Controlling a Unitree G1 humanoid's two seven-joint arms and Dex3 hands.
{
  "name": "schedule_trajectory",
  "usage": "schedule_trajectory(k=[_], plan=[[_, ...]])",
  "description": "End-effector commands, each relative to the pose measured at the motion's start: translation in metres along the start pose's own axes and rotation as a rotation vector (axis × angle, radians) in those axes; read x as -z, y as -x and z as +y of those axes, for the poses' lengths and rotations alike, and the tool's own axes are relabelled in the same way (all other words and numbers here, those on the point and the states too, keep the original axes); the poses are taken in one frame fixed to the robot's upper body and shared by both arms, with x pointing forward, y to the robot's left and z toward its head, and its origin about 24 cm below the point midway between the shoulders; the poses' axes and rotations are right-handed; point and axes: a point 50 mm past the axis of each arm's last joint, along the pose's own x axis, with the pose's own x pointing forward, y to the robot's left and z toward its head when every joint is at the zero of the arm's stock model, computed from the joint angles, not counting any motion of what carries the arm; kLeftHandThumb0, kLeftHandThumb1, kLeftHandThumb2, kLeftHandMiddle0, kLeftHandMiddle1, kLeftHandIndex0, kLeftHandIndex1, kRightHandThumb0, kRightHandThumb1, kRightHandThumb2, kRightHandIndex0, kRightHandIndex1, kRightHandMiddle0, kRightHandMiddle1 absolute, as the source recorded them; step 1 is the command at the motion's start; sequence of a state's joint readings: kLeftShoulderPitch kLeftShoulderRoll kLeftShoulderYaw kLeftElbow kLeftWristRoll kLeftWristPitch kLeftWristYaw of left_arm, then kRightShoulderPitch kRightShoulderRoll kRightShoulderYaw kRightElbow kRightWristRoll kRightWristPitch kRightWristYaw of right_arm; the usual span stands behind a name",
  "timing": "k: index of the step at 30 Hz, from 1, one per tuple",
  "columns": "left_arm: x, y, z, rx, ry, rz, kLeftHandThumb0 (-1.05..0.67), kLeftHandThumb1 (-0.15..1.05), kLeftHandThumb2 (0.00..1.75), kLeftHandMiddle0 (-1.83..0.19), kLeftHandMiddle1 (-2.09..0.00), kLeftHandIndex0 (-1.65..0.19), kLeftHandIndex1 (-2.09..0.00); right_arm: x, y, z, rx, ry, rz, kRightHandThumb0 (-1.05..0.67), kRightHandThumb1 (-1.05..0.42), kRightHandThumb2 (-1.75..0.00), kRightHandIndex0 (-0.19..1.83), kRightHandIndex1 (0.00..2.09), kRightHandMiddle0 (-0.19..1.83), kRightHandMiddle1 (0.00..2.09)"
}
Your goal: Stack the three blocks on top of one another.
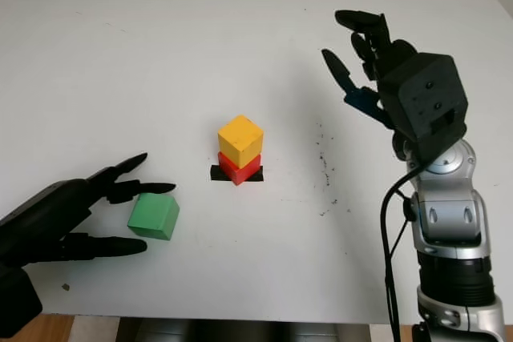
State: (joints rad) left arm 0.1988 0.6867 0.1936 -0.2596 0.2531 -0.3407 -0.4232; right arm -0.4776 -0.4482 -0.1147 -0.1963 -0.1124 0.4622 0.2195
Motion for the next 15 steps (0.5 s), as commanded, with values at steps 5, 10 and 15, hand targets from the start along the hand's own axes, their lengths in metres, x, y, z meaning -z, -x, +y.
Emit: schedule_trajectory(k=[5, 10, 15], plan=[[0.0001, -0.0007, -0.0054, -0.018, -0.039, -0.018, -0.45, 1.05, 0.07, -0.19, -0.06, -0.20, -1.23, -0.0045, -0.0003, -0.0010, 0.016, -0.001, -0.025, -0.64, -1.05, -0.51, 0.05, 0.05, -0.19, 0.75], [0.0010, -0.0023, -0.0067, -0.049, -0.117, -0.018, -0.46, 1.05, 0.07, -0.21, -0.06, -0.10, -1.46, -0.0039, -0.0012, -0.0009, 0.016, -0.029, -0.033, -0.62, -1.05, -0.49, 0.05, 0.05, -0.19, 0.75], [0.0006, -0.0045, -0.0078, -0.066, -0.152, -0.022, -0.48, 1.05, 0.13, -0.21, -0.06, 0.01, -1.58, -0.0033, -0.0018, -0.0005, 0.014, -0.061, -0.032, -0.61, -1.05, -0.49, 0.05, 0.05, -0.19, 0.74]])
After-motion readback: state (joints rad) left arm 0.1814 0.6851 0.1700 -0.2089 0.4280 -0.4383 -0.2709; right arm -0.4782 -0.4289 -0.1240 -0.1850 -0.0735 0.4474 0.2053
